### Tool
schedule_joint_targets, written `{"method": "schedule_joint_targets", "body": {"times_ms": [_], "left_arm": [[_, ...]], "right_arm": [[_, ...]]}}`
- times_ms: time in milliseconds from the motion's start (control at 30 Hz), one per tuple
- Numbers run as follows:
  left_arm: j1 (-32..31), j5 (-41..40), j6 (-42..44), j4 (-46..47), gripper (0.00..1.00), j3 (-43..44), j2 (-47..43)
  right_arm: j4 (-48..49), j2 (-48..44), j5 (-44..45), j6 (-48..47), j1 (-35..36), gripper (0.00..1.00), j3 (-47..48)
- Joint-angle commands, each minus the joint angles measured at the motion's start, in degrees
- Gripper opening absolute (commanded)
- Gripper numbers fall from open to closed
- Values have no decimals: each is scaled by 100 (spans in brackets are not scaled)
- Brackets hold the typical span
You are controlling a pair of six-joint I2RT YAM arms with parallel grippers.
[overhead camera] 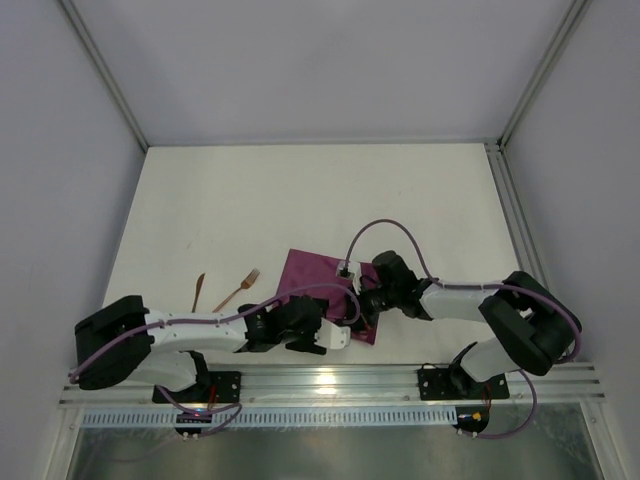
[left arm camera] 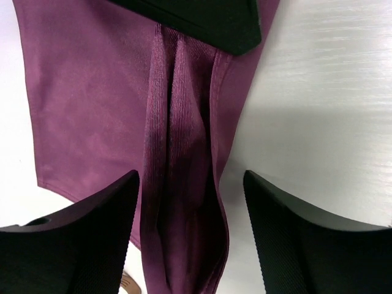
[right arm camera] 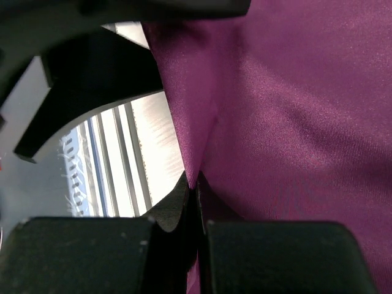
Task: Fold the napkin into a case and place the utensils inside
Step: Fold the lower triangle-folded napkin at the center of the board.
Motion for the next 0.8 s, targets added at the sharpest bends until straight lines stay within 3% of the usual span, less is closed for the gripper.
{"method": "schedule_joint_targets", "body": {"times_ms": [0,33,100,133,200,300,367,400,533,767], "left_arm": [[-37,-420,-199,715,69,-63,238],[-38,-543,-216,716,53,-81,265],[-38,-632,-199,847,37,-116,212],[-38,-641,-199,830,21,-116,160],[-29,-658,-181,769,3,-90,-7],[-29,-492,-164,322,0,15,-174],[-29,-317,-146,75,0,112,-227],[-29,-107,-137,-57,0,156,-280],[41,290,-111,-698,0,393,-315],[217,738,-85,-1050,0,577,-262]], "right_arm": [[124,-78,-311,38,-41,3,226],[124,-86,-328,38,-33,3,226],[133,-87,-364,56,-41,3,217],[124,-78,-372,47,-59,3,217],[89,-60,-373,38,-50,3,226],[-7,-95,-338,20,-59,7,243],[-43,-270,-250,38,-77,20,217],[-104,-367,-232,29,-68,35,200],[-377,-956,5,64,-121,51,42],[-421,-1712,383,337,-121,55,-266]]}}
